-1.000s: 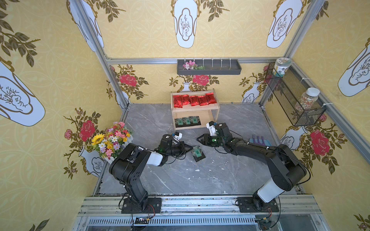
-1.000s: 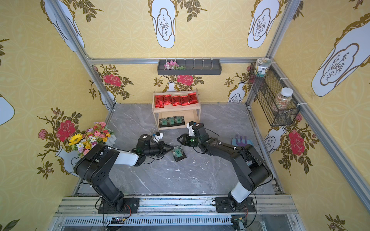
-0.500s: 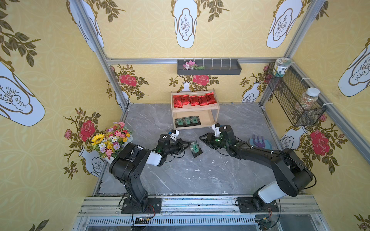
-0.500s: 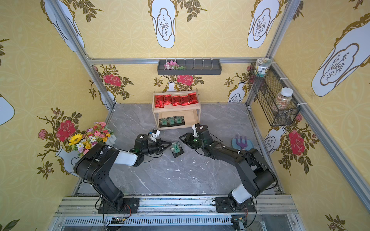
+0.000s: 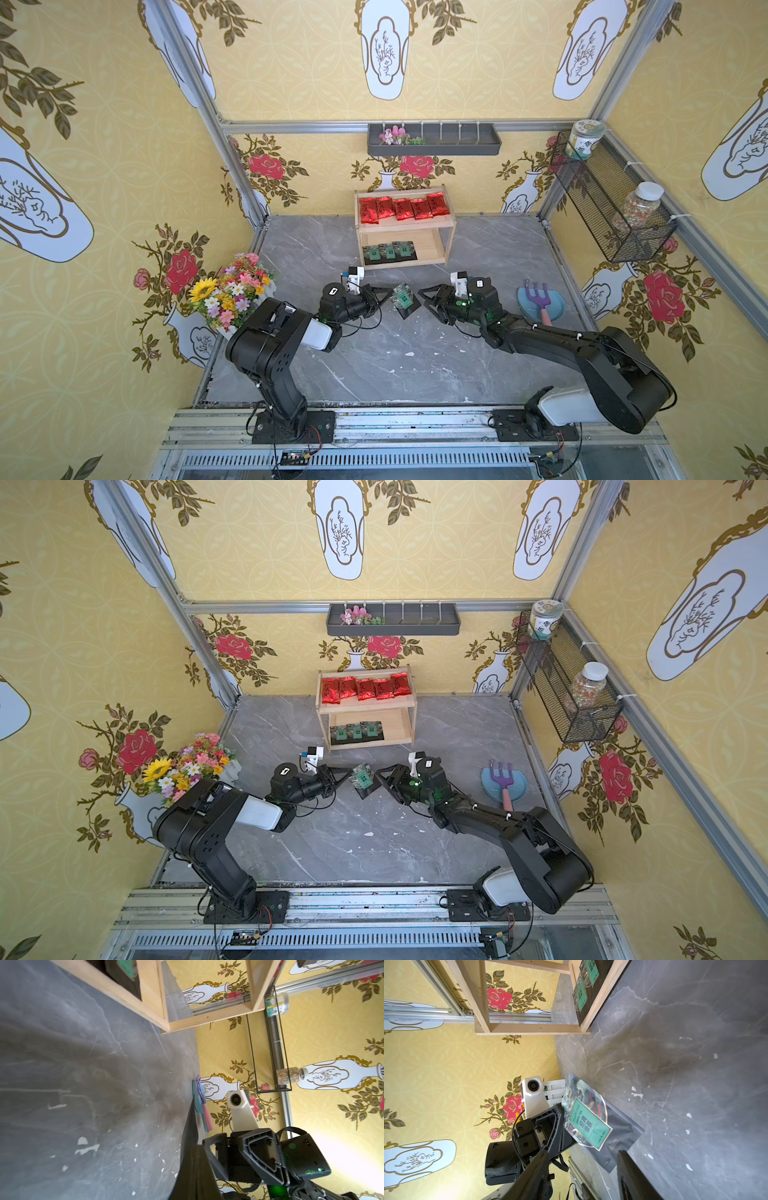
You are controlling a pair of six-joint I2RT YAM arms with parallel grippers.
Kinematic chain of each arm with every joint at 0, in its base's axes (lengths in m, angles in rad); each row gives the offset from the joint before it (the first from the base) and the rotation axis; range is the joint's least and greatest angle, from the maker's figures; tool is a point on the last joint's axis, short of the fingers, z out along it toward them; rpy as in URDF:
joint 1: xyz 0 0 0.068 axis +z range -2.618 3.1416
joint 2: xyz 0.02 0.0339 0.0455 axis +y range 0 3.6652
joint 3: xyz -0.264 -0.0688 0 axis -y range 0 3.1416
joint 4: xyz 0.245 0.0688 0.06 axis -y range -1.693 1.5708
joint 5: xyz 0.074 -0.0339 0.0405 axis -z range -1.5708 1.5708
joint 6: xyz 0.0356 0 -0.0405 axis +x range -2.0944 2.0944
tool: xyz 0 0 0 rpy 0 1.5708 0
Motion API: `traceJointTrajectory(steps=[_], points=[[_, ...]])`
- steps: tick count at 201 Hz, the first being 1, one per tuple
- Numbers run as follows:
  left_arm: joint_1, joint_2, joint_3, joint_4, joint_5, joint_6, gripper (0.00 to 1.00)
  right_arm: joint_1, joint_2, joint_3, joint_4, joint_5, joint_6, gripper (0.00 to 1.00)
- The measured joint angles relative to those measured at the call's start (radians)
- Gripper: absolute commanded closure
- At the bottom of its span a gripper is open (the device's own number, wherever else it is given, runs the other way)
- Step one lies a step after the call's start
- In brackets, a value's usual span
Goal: Place the tea bags on the shelf by color
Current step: Pick up the tea bag from the center of the board.
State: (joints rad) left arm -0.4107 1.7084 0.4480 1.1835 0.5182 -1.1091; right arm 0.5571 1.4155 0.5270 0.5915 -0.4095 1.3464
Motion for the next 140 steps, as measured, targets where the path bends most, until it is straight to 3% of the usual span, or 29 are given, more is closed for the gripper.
traceJointTrajectory(steps=[71,140], points=[[0.002,0.033,0.012,0.162,0.007,-0.142,1.0,0.022,0.061,-0.035,0.216,-0.002,0.09,0.38],[0.006,0.033,0.012,0.207,0.012,-0.182,1.0,0.023,0.09,-0.047,0.326,-0.002,0.11,0.6]])
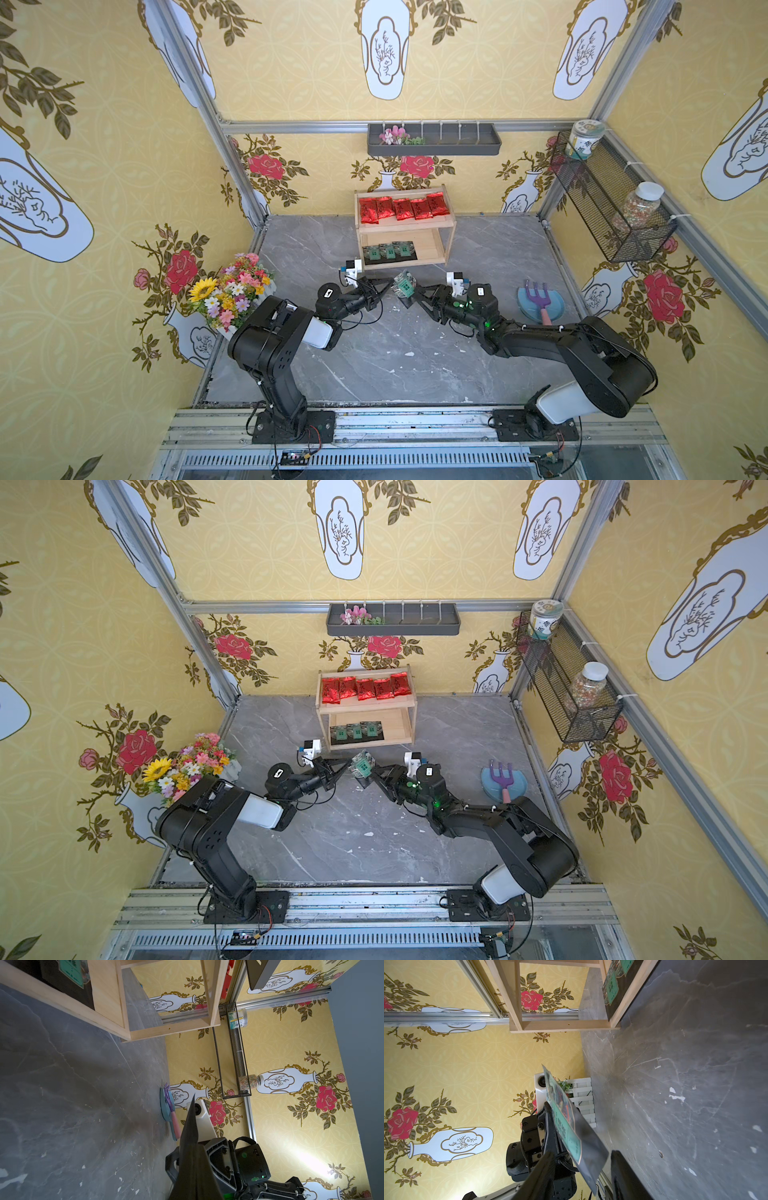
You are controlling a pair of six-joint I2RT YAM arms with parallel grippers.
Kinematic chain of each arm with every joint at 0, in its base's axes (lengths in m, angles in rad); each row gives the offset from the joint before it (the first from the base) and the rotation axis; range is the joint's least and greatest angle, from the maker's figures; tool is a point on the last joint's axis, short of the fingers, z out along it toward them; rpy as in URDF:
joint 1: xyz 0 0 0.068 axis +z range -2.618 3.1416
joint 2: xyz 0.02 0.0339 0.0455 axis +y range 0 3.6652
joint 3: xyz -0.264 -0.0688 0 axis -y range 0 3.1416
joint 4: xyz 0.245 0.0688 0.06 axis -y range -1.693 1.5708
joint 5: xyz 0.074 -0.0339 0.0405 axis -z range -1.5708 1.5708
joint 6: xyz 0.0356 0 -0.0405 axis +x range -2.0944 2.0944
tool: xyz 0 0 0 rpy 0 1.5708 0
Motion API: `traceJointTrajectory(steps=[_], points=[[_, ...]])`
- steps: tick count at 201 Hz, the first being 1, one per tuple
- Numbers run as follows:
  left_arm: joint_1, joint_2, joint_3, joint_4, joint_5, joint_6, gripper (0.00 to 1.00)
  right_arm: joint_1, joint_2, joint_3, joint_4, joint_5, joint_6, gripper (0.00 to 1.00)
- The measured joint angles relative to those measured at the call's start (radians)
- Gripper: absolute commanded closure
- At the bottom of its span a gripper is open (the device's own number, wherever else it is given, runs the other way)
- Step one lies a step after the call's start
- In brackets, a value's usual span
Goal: Place the tea bags on the shelf by color
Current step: Pick up the tea bag from the center of the board.
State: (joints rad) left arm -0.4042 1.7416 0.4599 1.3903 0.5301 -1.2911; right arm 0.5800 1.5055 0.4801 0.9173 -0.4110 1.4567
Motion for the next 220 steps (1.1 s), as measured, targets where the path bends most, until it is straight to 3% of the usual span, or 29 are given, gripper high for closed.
traceJointTrajectory(steps=[37,159,185,200,220], points=[[0.0,0.0,0.0,0.001,0.0,-0.003,1.0,-0.002,0.002,0.001,0.006,0.001,-0.003,0.75],[0.0,0.003,-0.001,0.031,0.012,-0.019,1.0,0.003,0.003,-0.006,0.032,0.019,-0.01,0.94],[0.002,0.002,-0.001,0.037,0.016,-0.018,0.67,0.004,-0.001,-0.006,0.032,0.023,-0.019,0.97],[0.008,-0.004,-0.001,0.036,0.027,-0.028,0.58,0.001,0.0,-0.006,0.032,0.03,-0.026,0.99],[0.03,-0.018,-0.002,0.035,0.043,-0.027,0.53,-0.012,0.047,0.003,0.067,0.049,-0.035,1.0]])
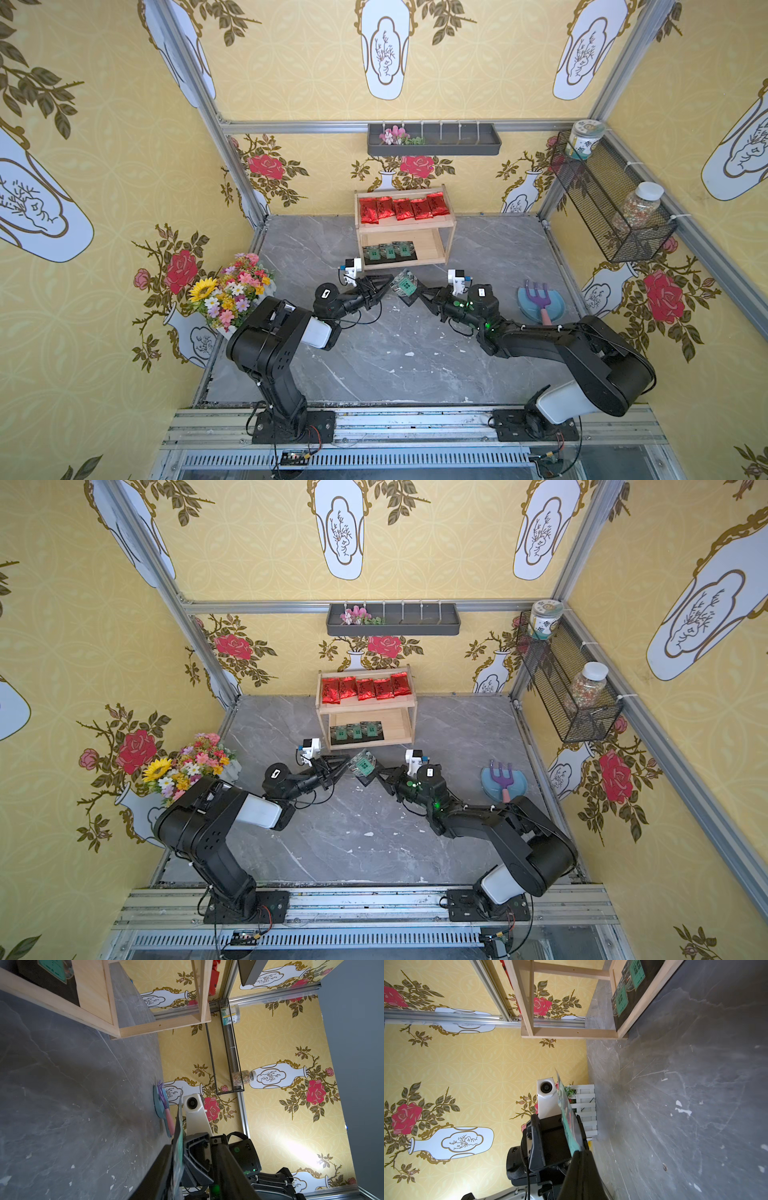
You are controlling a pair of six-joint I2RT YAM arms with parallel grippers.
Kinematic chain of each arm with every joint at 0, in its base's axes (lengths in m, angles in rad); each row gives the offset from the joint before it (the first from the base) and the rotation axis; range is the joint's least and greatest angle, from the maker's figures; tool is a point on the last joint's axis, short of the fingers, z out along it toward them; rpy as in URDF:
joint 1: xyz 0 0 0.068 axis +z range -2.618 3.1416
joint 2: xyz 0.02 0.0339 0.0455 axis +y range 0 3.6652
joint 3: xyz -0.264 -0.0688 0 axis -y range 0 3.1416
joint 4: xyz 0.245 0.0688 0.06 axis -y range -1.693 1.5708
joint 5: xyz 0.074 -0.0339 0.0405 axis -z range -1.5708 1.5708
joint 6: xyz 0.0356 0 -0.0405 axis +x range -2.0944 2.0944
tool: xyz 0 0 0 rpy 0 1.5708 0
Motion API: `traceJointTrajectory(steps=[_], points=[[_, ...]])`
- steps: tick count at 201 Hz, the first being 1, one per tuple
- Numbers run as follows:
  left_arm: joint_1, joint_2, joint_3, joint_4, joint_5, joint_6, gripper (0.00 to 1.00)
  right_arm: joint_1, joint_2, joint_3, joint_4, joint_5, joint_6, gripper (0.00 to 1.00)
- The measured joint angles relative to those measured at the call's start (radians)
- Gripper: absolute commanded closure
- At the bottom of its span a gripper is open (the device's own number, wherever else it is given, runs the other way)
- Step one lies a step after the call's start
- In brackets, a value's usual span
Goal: Place the tea bags on the shelf by color
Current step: Pick up the tea bag from the center of the board, then place the tea bag on the shelf.
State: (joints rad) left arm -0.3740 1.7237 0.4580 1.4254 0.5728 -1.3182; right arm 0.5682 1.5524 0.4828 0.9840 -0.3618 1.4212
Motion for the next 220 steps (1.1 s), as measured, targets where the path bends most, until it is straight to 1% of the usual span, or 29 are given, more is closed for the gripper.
traceJointTrajectory(steps=[29,53,73,108,137,173,220], points=[[0.045,-0.042,-0.013,-0.029,0.037,-0.002,0.51,-0.048,0.167,0.064,0.141,0.002,0.0,1.0],[0.077,-0.09,-0.021,-0.094,0.064,0.013,0.5,-0.08,0.315,0.134,0.276,0.02,0.017,1.0],[0.086,-0.116,-0.014,-0.161,0.079,0.041,0.5,-0.1,0.389,0.164,0.348,0.031,0.026,1.0],[0.085,-0.131,-0.008,-0.248,0.089,0.085,0.5,-0.135,0.436,0.177,0.4,0.082,0.017,1.0],[0.085,-0.125,-0.008,-0.275,0.097,0.093,0.5,-0.157,0.481,0.192,0.425,0.144,0.006,1.0],[0.086,-0.141,-0.018,-0.284,0.104,0.103,0.5,-0.155,0.525,0.224,0.437,0.231,-0.013,1.0],[0.088,-0.175,-0.027,-0.319,0.104,0.124,0.5,-0.156,0.598,0.307,0.457,0.297,-0.031,1.0]])
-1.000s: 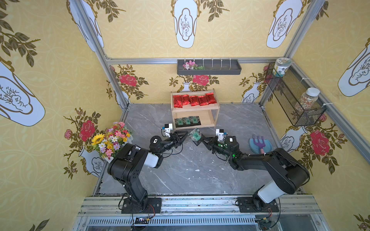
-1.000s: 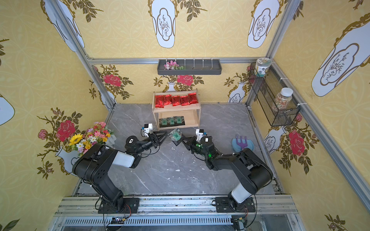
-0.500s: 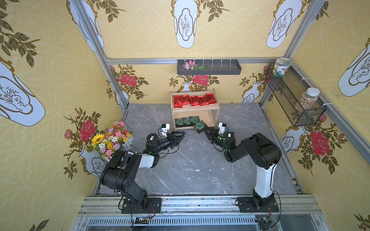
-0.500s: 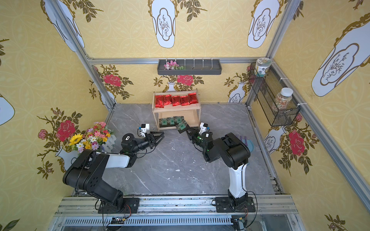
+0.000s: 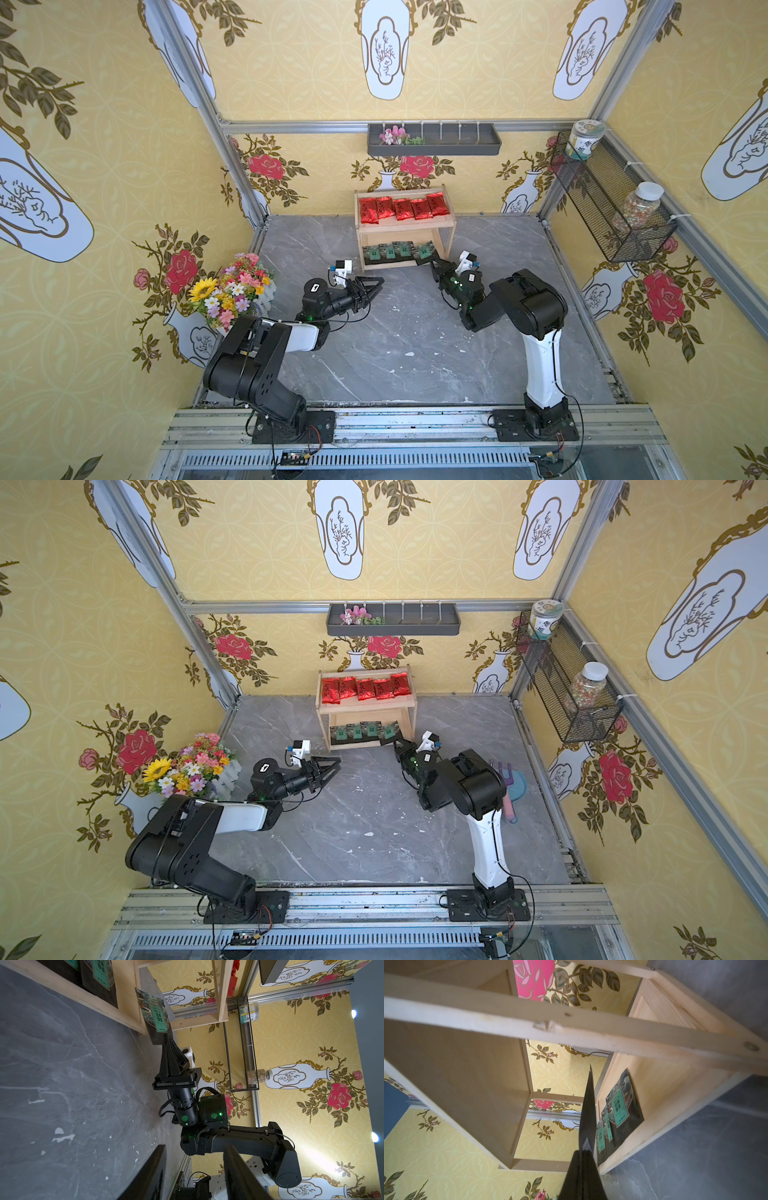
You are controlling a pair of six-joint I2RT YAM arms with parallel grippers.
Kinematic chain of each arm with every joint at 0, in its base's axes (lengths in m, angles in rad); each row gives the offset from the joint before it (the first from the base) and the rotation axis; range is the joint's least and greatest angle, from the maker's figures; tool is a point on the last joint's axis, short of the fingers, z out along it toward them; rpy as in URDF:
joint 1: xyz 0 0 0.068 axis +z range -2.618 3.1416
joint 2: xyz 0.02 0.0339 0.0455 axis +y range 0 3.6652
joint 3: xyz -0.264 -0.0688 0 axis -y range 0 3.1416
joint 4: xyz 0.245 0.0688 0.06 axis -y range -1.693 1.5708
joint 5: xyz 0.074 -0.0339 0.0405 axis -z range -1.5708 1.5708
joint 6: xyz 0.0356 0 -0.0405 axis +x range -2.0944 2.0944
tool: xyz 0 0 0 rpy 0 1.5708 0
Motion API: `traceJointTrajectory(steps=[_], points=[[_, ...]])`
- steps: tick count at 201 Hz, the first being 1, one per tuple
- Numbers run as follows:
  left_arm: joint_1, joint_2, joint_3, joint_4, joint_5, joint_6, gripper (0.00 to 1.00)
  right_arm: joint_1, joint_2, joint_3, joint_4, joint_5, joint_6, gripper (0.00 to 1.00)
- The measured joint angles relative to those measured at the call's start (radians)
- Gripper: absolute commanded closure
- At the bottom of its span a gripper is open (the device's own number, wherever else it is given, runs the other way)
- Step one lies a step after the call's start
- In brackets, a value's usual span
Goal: Place the tea bags on the shelf by color
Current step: Place the tea bag on the shelf.
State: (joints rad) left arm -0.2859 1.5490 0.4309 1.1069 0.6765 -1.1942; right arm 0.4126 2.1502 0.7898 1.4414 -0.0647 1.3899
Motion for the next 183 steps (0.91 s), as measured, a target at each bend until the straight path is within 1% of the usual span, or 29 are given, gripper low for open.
traceJointTrajectory(steps=[39,60,183], points=[[0.003,-0.011,-0.001,-0.016,0.0,0.012,0.5,-0.007,0.046,0.051,0.002,0.027,-0.007,0.99],[0.005,-0.013,-0.001,-0.03,0.0,0.016,0.48,-0.014,0.072,0.07,0.0,0.039,-0.006,0.98],[0.008,-0.013,0.001,-0.046,0.0,0.032,0.47,-0.033,0.162,0.168,-0.003,0.039,0.024,0.93]])
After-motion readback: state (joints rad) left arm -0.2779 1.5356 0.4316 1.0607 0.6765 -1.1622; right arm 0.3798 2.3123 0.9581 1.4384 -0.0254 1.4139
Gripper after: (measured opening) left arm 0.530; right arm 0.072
